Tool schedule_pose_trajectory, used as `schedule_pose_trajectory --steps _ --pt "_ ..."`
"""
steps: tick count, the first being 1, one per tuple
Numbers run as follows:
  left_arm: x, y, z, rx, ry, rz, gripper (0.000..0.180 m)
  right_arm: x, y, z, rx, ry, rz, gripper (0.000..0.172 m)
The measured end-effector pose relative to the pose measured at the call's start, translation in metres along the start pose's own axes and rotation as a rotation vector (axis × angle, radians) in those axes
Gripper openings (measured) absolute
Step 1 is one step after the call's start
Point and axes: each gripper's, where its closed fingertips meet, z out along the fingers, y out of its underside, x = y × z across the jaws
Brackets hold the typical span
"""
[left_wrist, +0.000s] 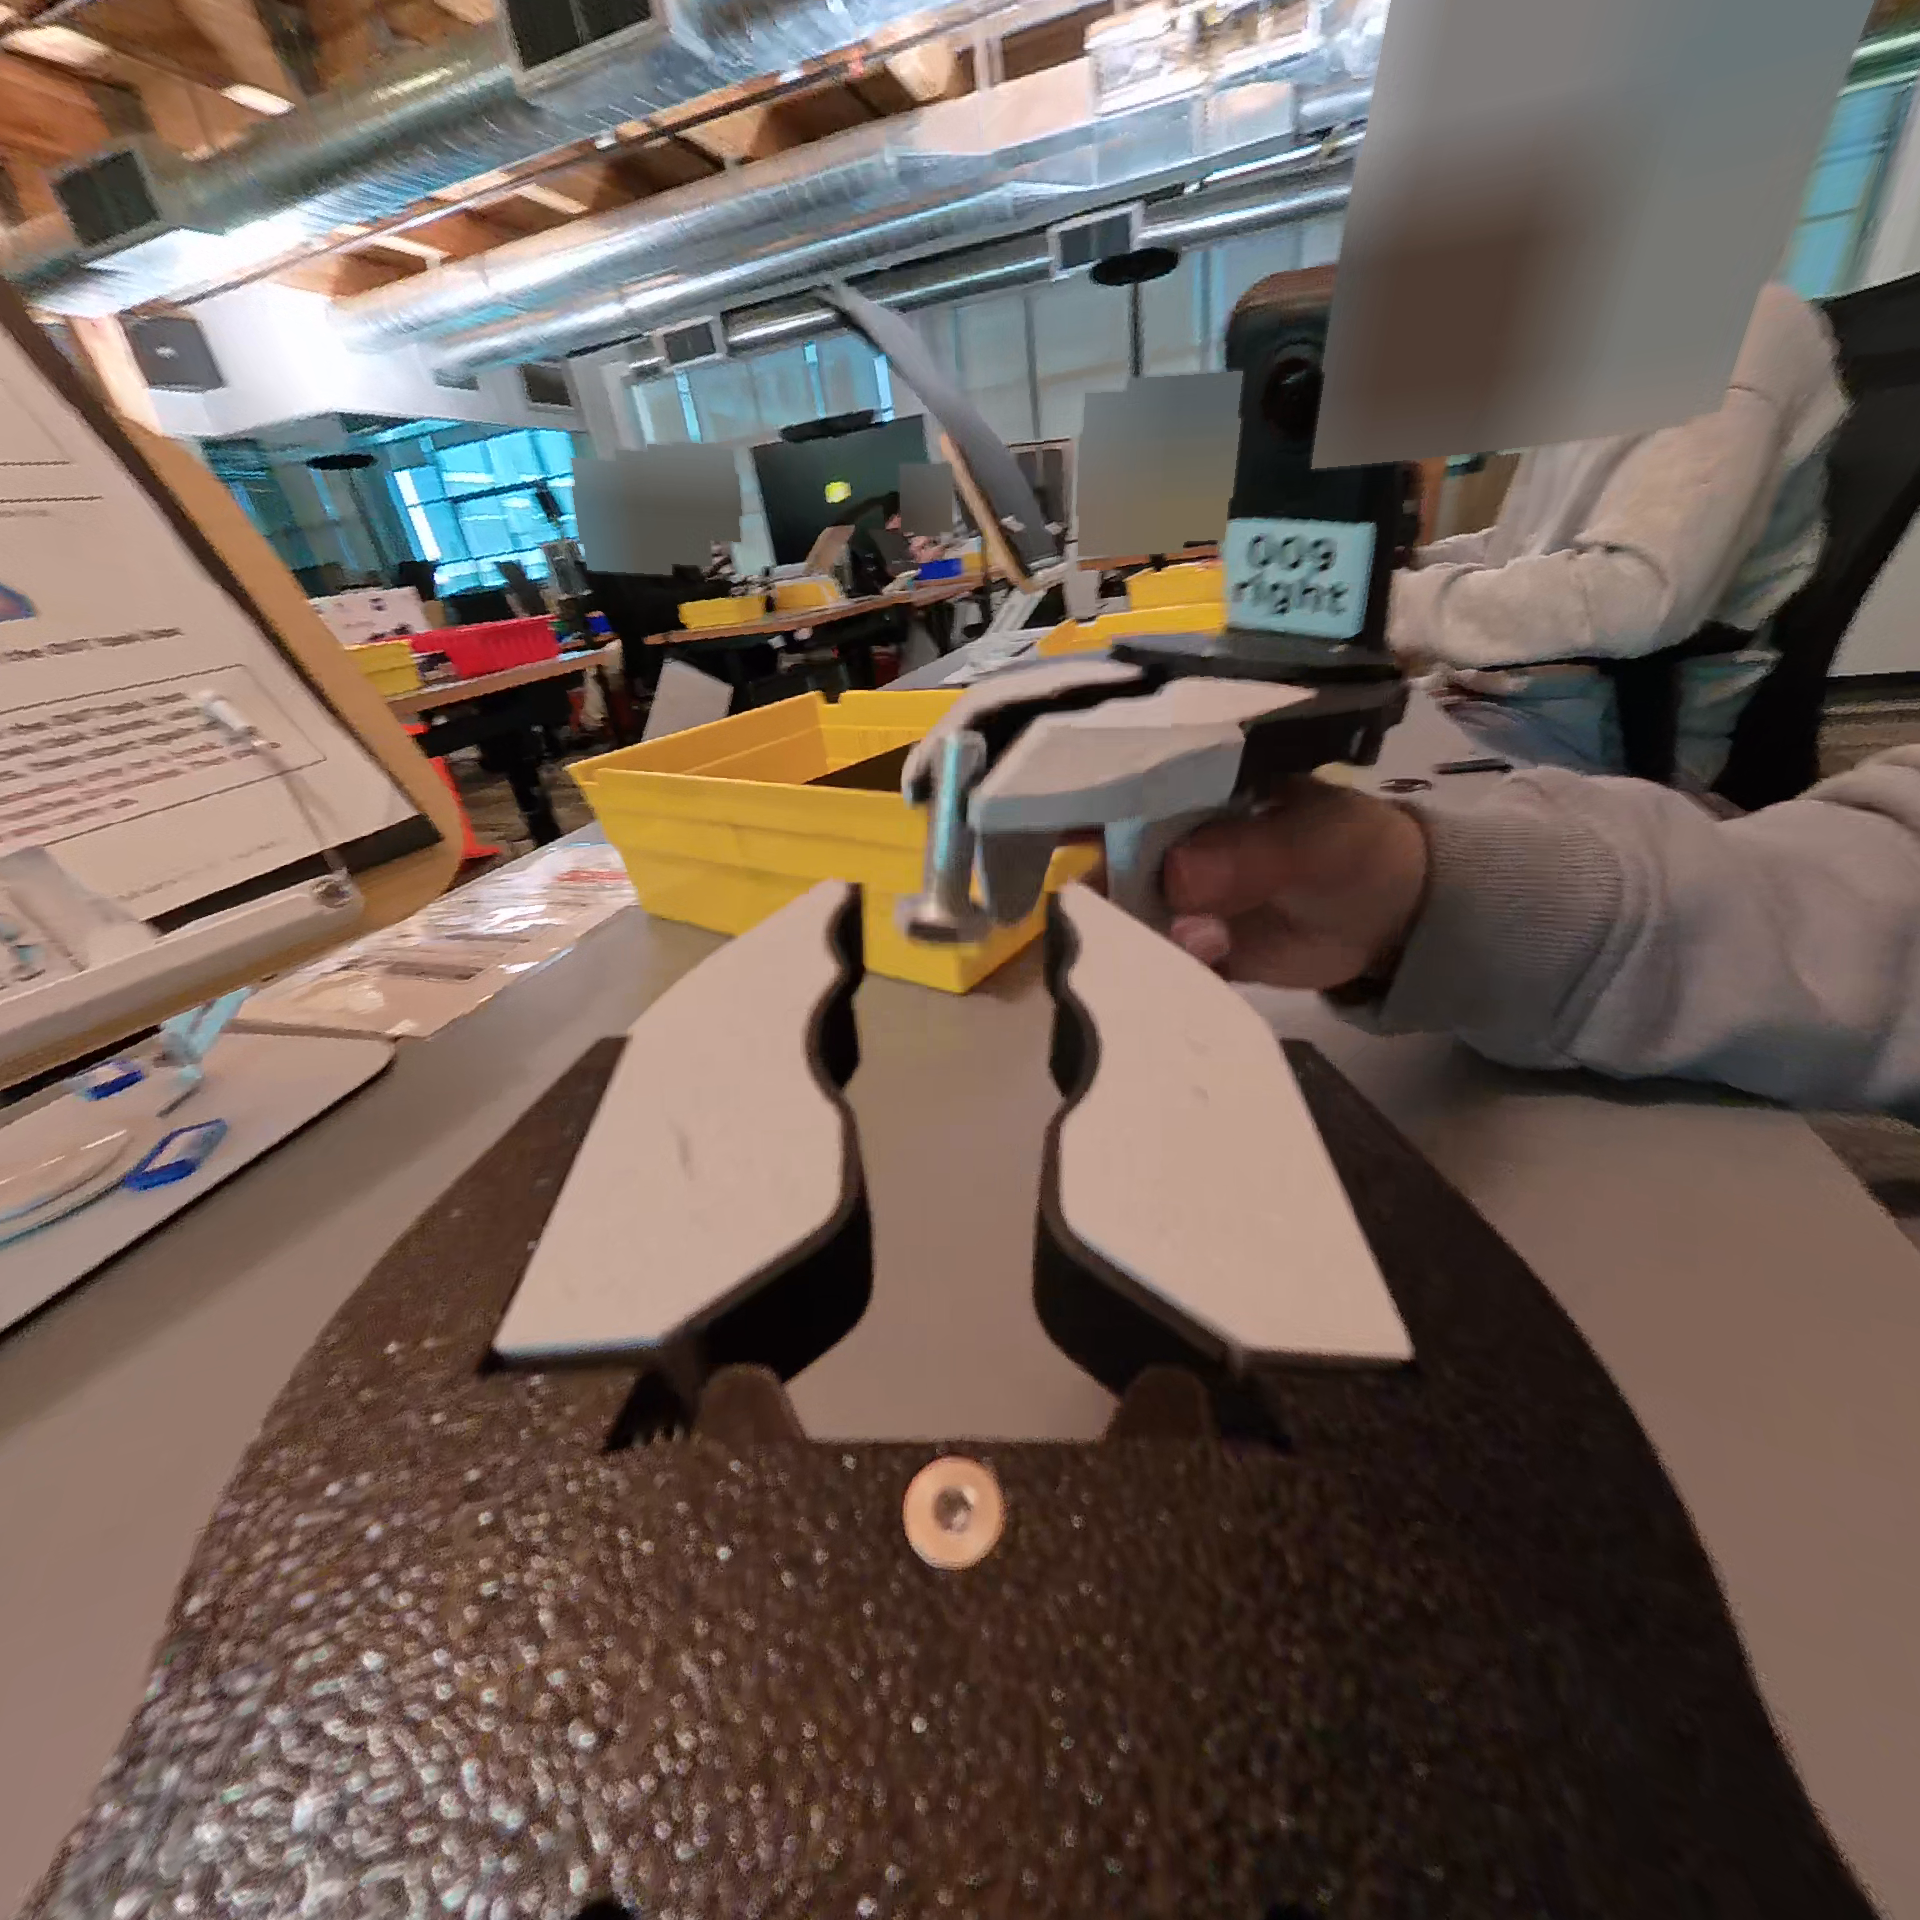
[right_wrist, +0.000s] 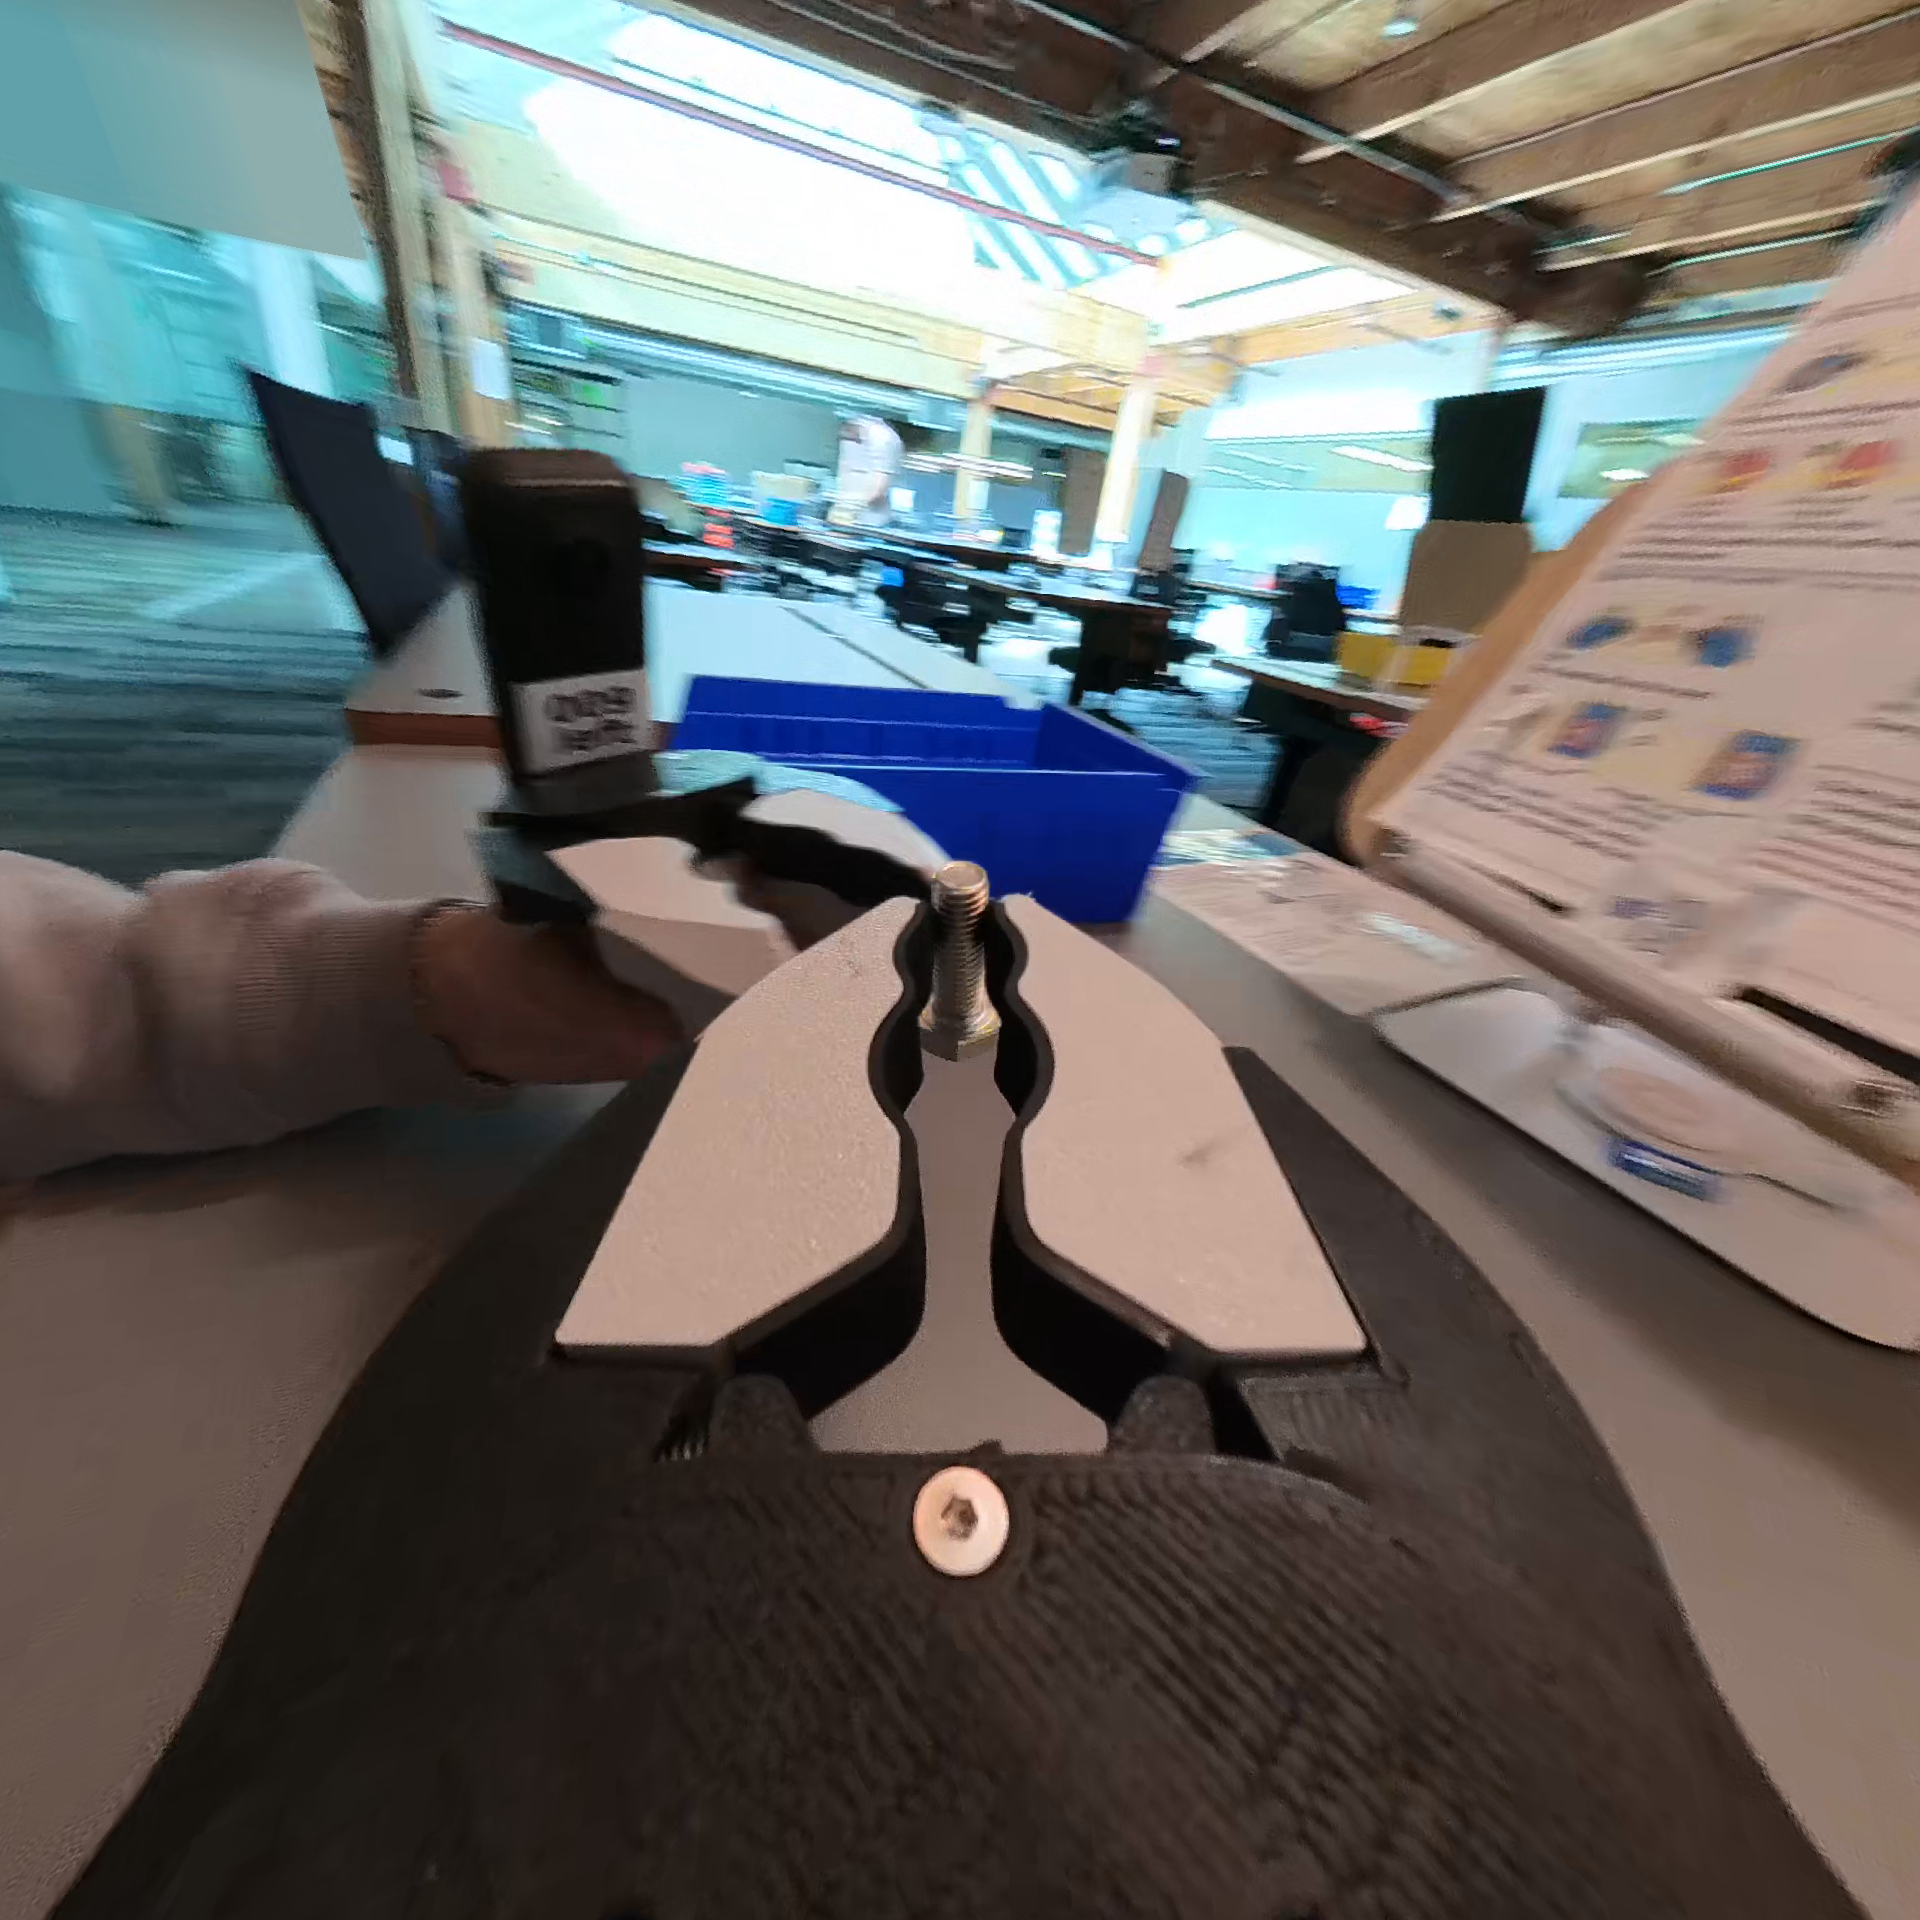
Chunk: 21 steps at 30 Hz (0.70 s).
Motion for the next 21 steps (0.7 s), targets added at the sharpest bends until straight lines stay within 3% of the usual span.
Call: schedule_pose_trajectory --steps 4,8,11,15,18,21 --pt "-0.016 0.002 -0.007 -0.030 -0.092 0.029 0.039 0.095 -0.008 -0.048 -0.200 0.422 -0.197 0.009" --pt "-0.030 0.006 -0.014 -0.060 -0.149 -0.005 0.039 0.202 -0.002 -0.129 -0.704 0.760 -0.389 0.010" --pt "-0.035 0.010 -0.016 -0.090 -0.178 0.014 0.039 0.266 0.022 -0.173 -1.036 0.817 -0.329 0.009" --pt "-0.039 0.017 -0.017 -0.145 -0.209 0.056 0.038 0.318 0.067 -0.217 -1.434 0.775 -0.240 0.009" --pt "-0.040 0.022 -0.017 -0.182 -0.206 0.069 0.038 0.330 0.096 -0.237 -1.610 0.716 -0.147 0.009" --pt "-0.041 0.020 -0.018 -0.170 -0.209 0.056 0.038 0.331 0.122 -0.249 -1.672 0.695 -0.033 0.018"
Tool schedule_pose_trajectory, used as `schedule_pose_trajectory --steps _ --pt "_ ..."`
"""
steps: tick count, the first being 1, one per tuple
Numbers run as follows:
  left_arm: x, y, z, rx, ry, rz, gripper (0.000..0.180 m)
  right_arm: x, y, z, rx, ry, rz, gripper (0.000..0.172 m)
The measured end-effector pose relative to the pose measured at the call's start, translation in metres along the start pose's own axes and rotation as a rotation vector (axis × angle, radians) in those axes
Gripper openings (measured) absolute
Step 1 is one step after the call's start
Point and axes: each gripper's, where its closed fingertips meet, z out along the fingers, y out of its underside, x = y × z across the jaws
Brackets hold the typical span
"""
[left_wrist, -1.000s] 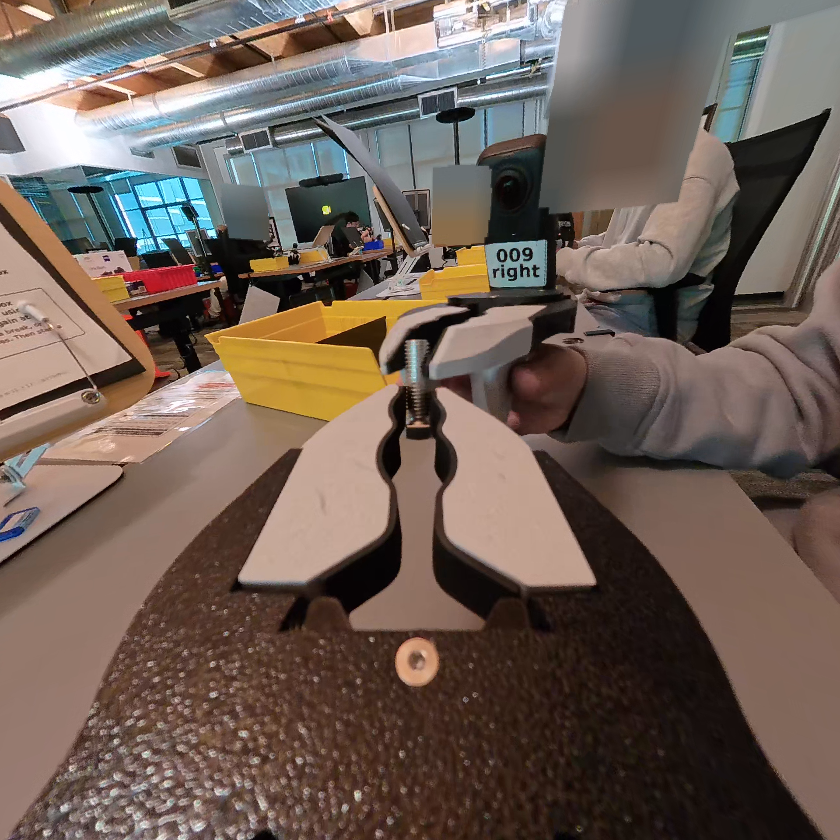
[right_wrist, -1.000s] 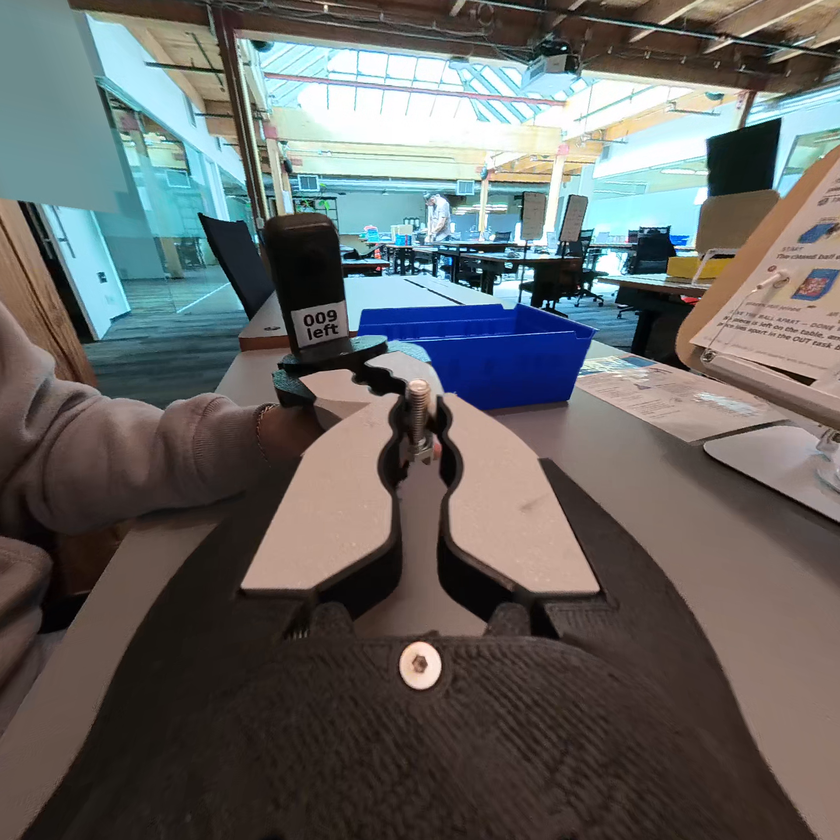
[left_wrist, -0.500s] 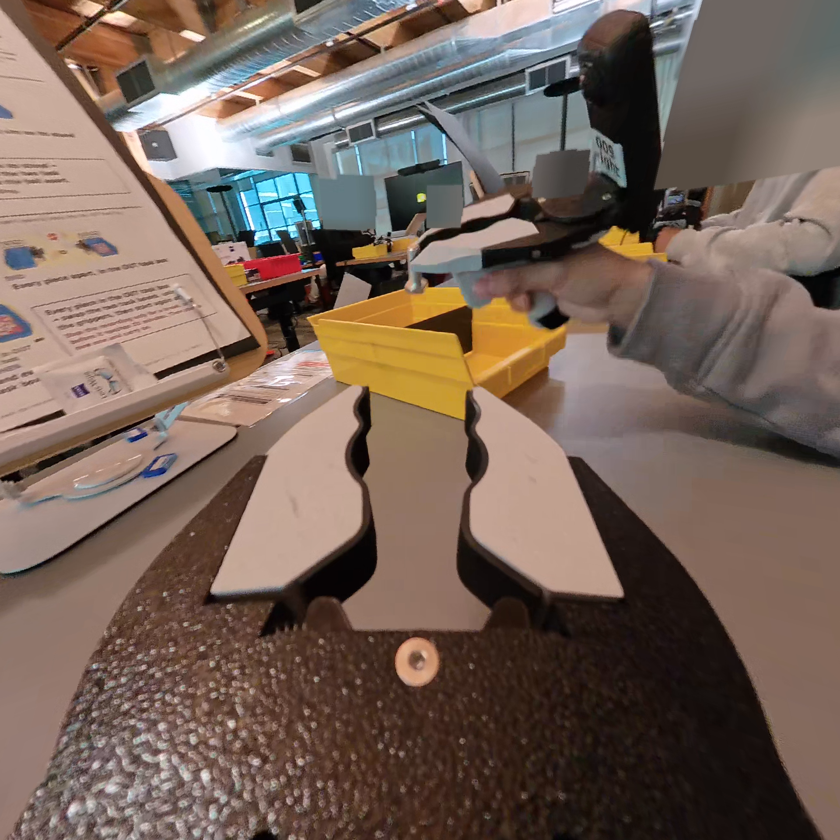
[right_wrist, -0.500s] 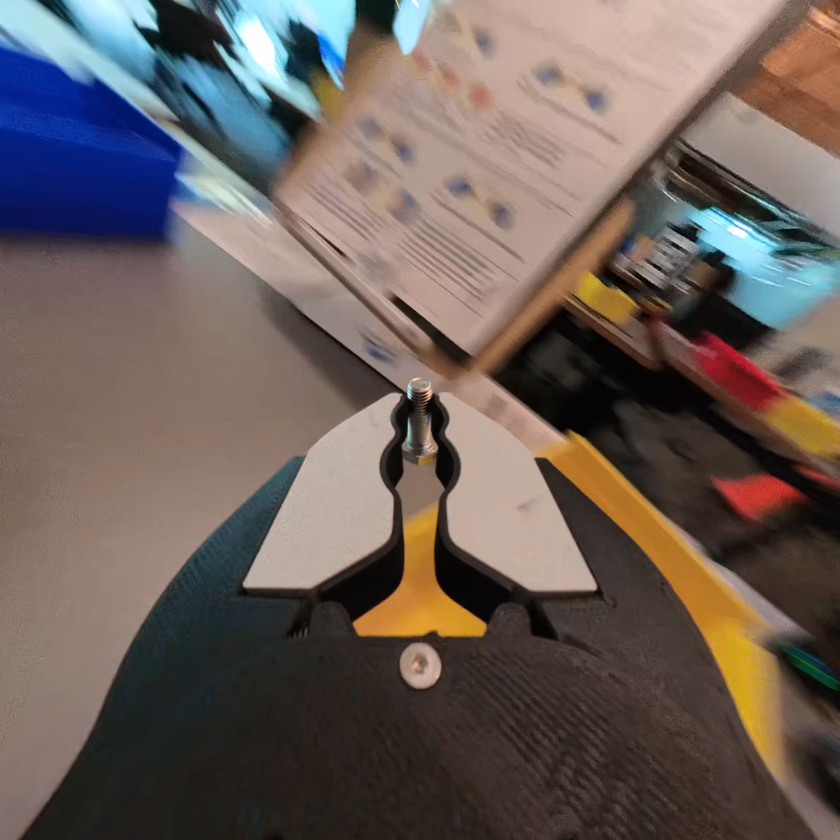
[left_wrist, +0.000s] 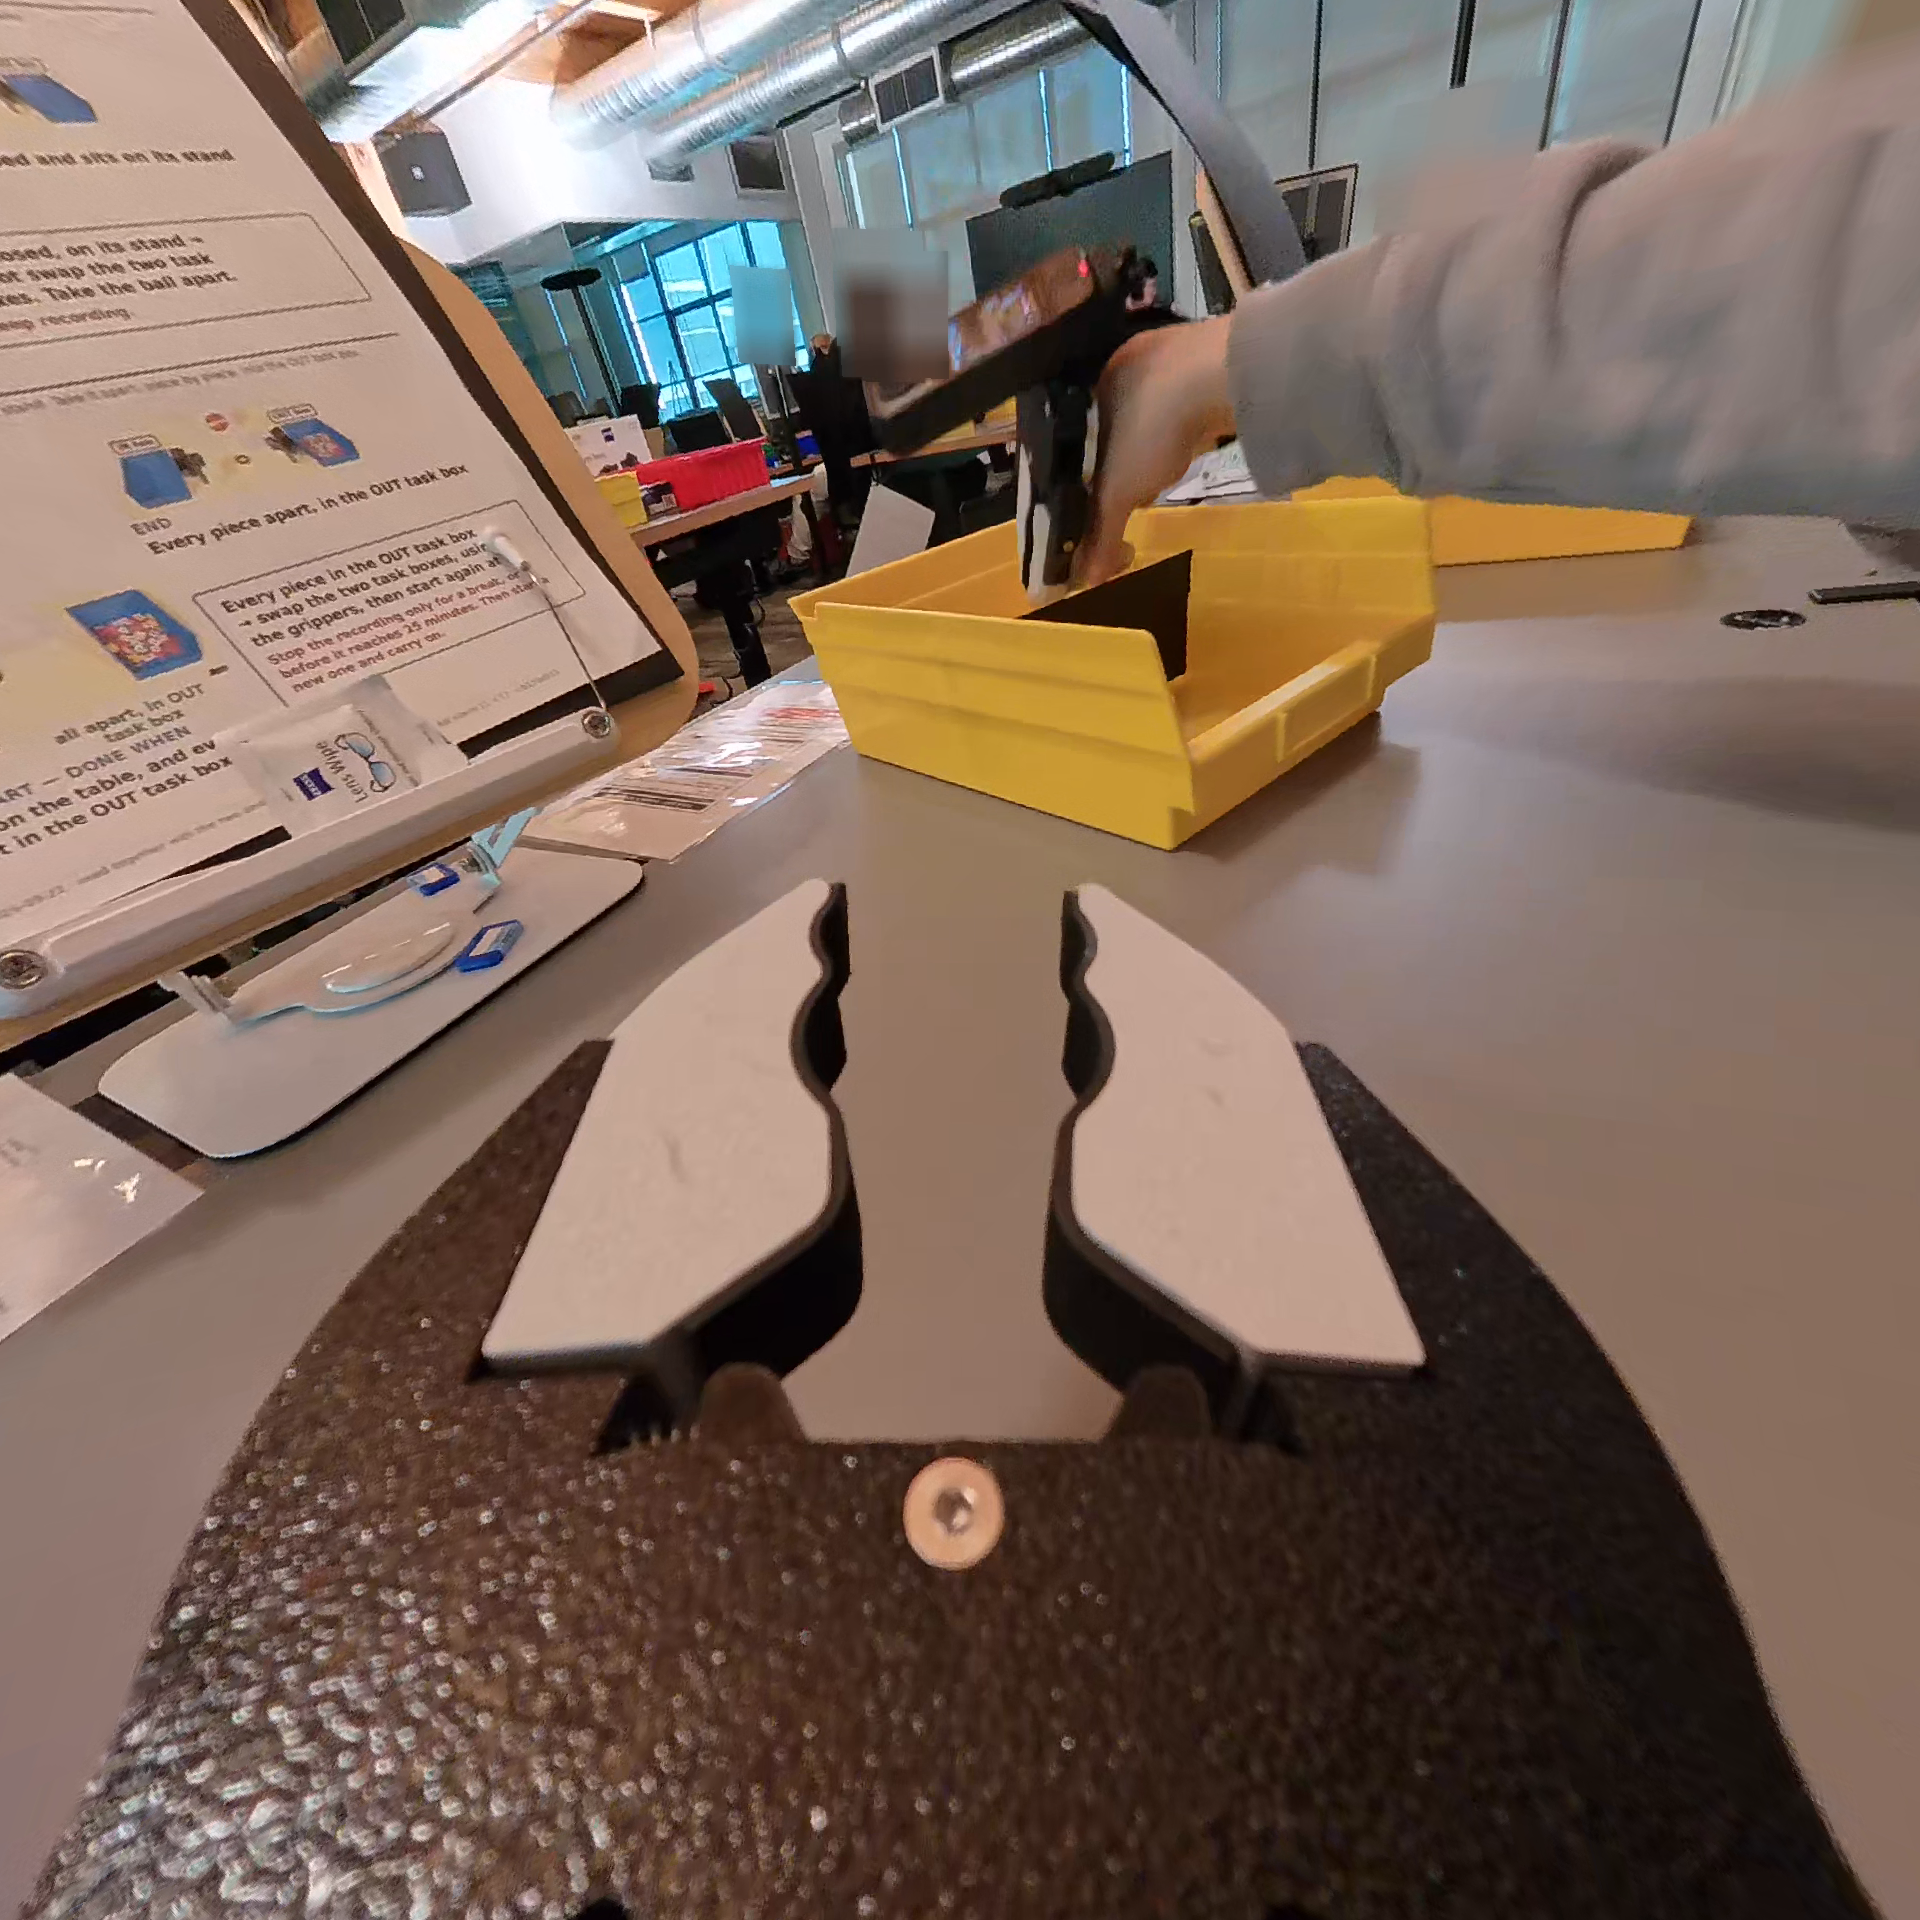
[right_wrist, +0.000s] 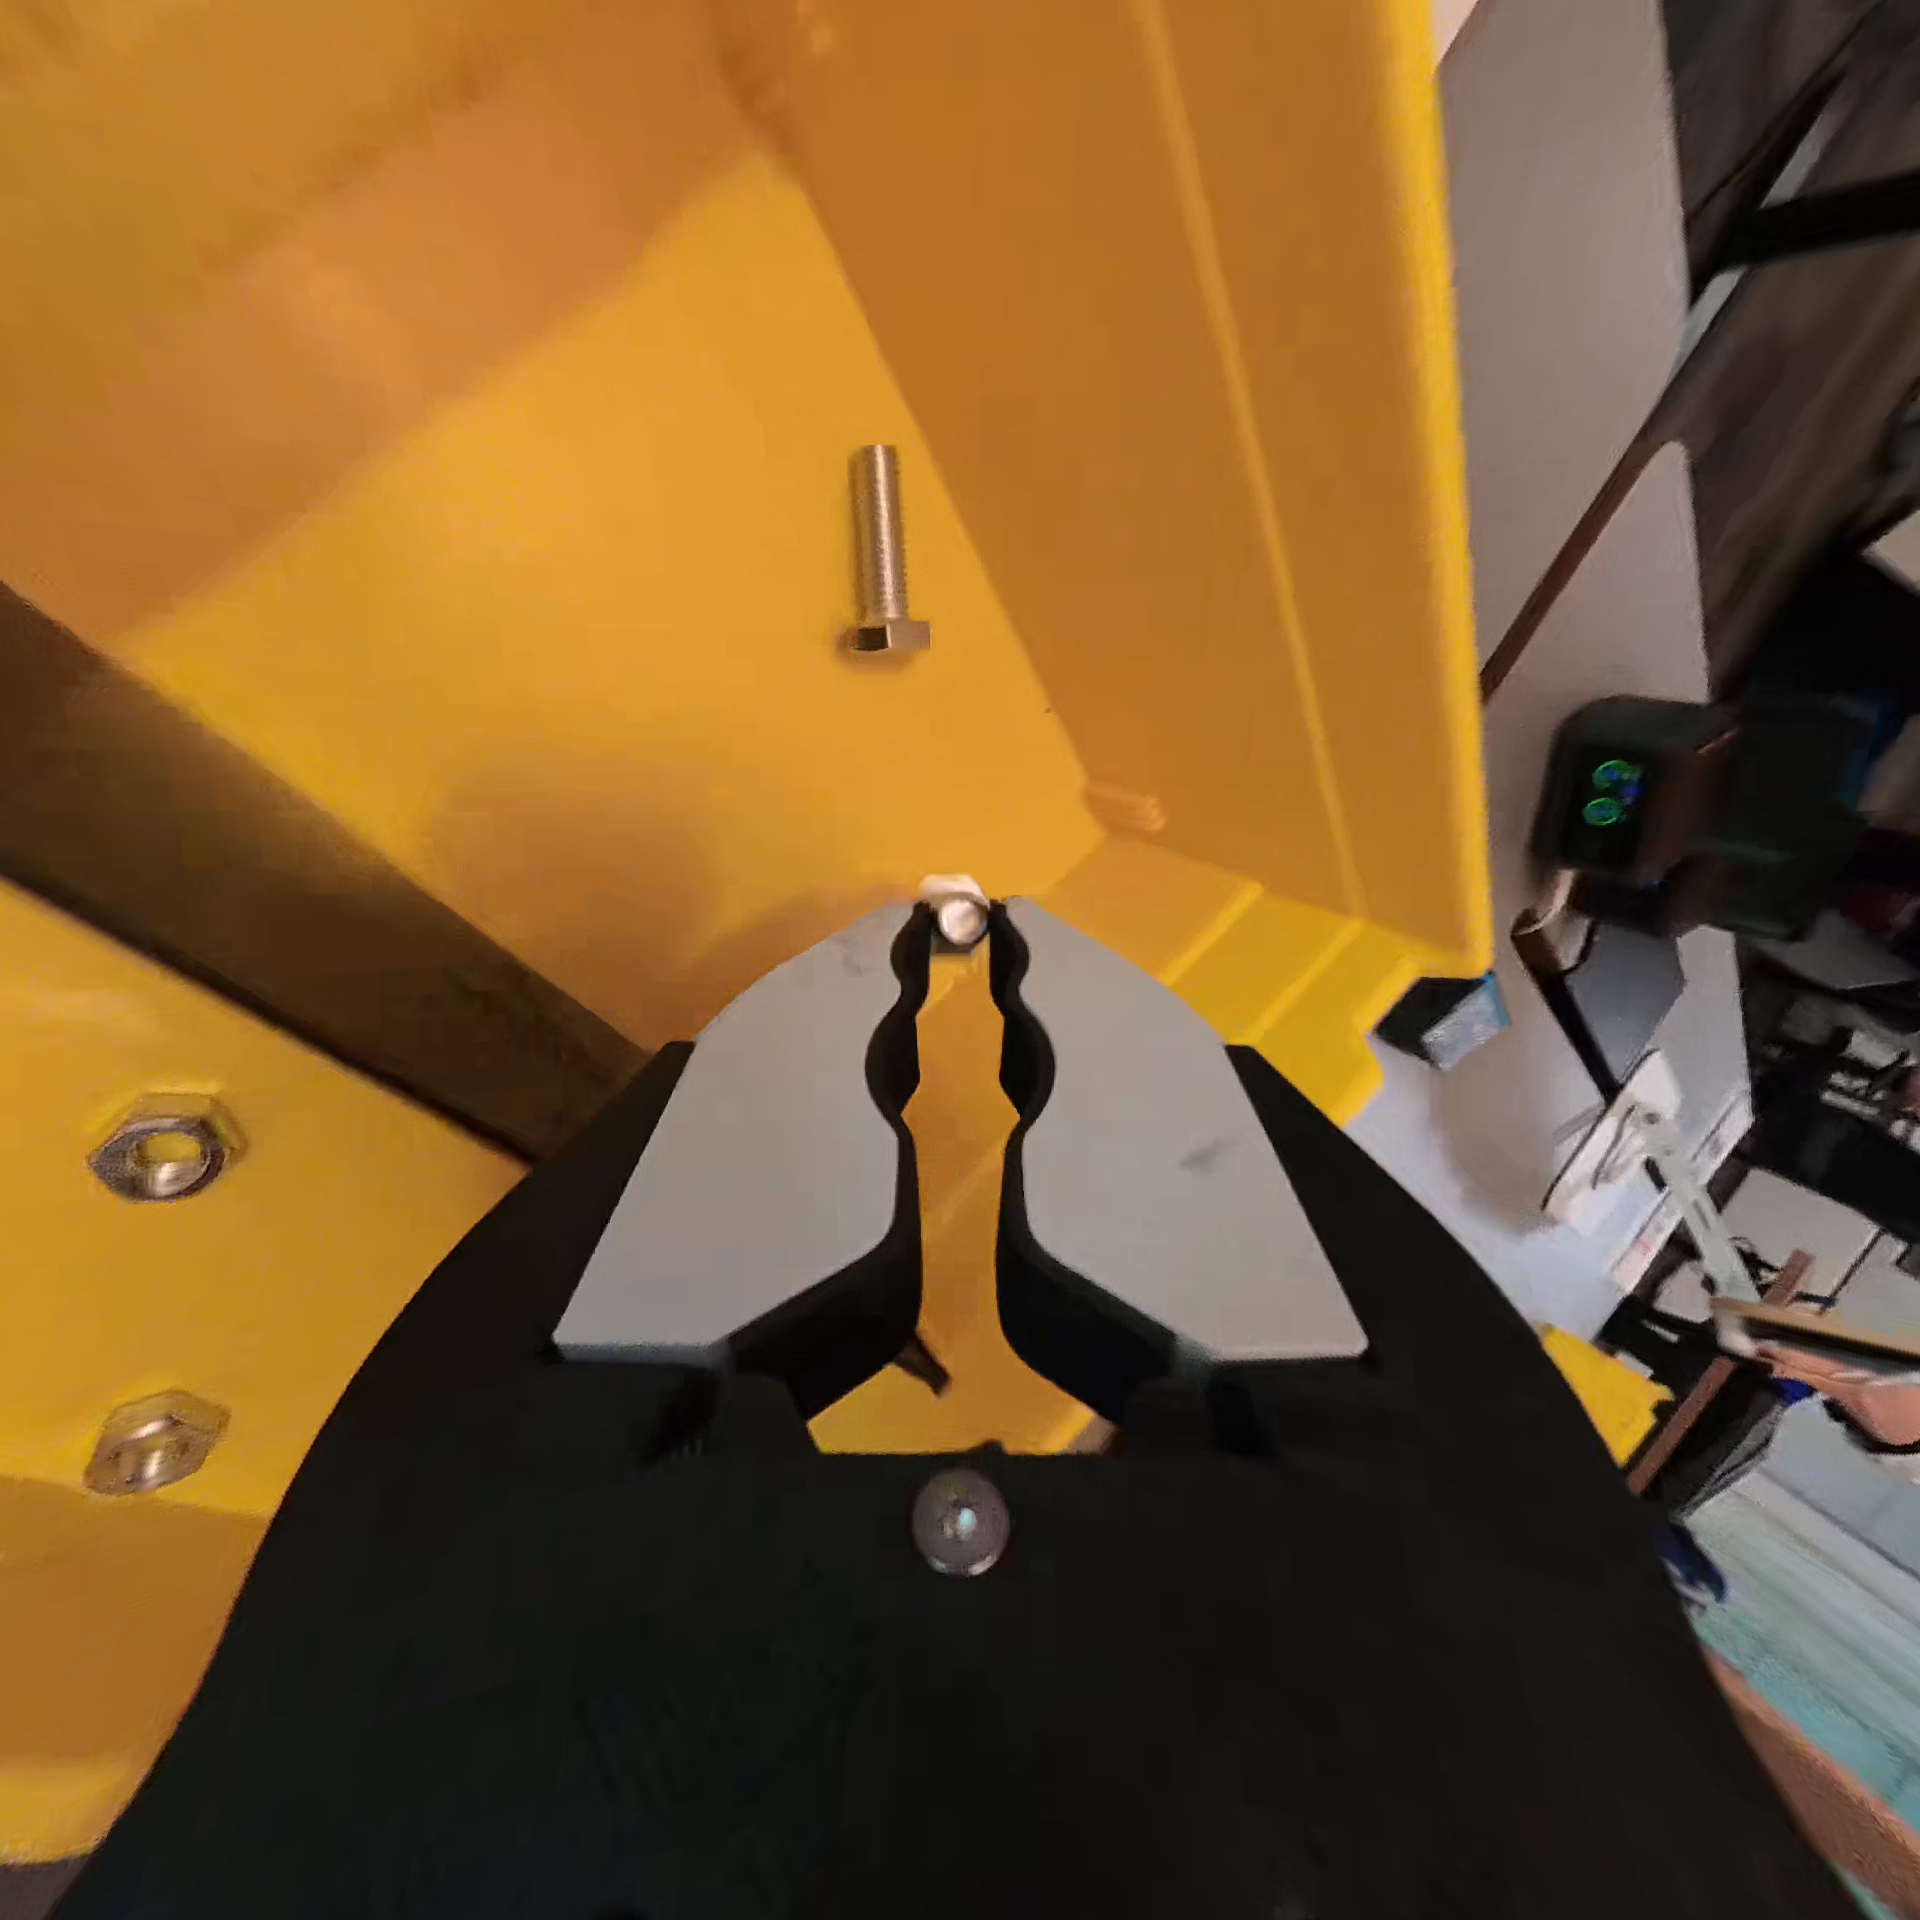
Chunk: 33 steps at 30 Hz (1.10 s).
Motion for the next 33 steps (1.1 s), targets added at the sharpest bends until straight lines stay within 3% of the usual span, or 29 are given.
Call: schedule_pose_trajectory --steps 3,7,9,12,15,18,22,25,28,32,33 --pt "-0.003 -0.002 -0.002 0.011 -0.012 -0.019 0.038 0.014 -0.002 0.002 0.037 0.102 0.064 0.031" --pt "-0.007 -0.004 -0.004 0.018 -0.032 -0.013 0.038 0.018 -0.038 -0.054 0.308 0.206 0.222 0.035" --pt "-0.009 -0.007 -0.005 0.026 -0.045 -0.016 0.038 -0.016 -0.070 -0.102 0.556 0.122 0.275 0.038" --pt "-0.015 -0.014 -0.010 0.053 -0.077 -0.017 0.038 -0.102 -0.114 -0.183 0.978 -0.097 0.276 0.040" --pt "-0.037 -0.037 -0.031 0.087 -0.169 -0.089 0.038 -0.186 -0.132 -0.231 1.229 -0.311 0.258 0.042" --pt "-0.081 -0.052 -0.082 0.027 -0.373 -0.222 0.032 -0.240 -0.136 -0.238 1.314 -0.376 0.216 0.044" --pt "-0.139 -0.039 -0.170 -0.124 -0.652 -0.259 0.032 -0.273 -0.127 -0.225 1.346 -0.315 0.113 0.045" --pt "-0.172 -0.005 -0.226 -0.296 -0.799 -0.276 0.033 -0.278 -0.120 -0.212 1.311 -0.337 0.114 0.047" --pt "-0.192 0.035 -0.265 -0.489 -0.891 -0.443 0.038 -0.273 -0.117 -0.205 1.301 -0.354 0.167 0.048" --pt "-0.205 0.081 -0.284 -0.688 -0.919 -0.691 0.045 -0.272 -0.118 -0.202 1.304 -0.371 0.200 0.049" --pt "-0.204 0.092 -0.283 -0.746 -0.901 -0.752 0.039 -0.273 -0.118 -0.201 1.301 -0.370 0.194 0.049"
